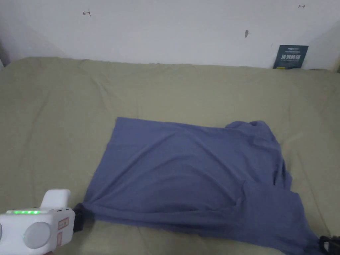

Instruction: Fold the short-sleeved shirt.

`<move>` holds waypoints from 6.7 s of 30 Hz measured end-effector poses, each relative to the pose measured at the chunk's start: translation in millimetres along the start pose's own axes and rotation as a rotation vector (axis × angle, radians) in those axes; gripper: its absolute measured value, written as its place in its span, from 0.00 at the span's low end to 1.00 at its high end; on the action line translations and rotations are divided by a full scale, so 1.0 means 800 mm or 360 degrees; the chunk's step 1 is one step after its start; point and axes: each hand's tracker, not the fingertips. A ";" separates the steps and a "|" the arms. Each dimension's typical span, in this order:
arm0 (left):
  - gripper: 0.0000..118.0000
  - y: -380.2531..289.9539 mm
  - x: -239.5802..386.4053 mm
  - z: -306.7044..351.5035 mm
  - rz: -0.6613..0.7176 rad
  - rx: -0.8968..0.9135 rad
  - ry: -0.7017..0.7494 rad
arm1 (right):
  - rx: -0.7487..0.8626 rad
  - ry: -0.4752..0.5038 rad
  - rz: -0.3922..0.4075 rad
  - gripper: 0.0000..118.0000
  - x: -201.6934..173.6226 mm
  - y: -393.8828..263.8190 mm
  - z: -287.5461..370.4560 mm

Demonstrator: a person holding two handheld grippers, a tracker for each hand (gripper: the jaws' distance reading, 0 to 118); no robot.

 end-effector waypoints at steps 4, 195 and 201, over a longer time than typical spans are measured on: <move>0.01 -0.001 0.004 0.001 -0.0014 -0.0011 -0.0001 | 0.0001 0.0012 0.0015 0.49 0.008 0.000 -0.006; 0.00 0.282 0.025 -0.216 0.0052 -0.0172 0.0038 | -0.0343 0.0059 0.0089 1.00 -0.025 0.268 -0.261; 0.00 0.280 0.029 -0.215 0.0044 -0.0170 0.0041 | -0.0439 -0.0050 0.0134 0.59 -0.017 0.272 -0.296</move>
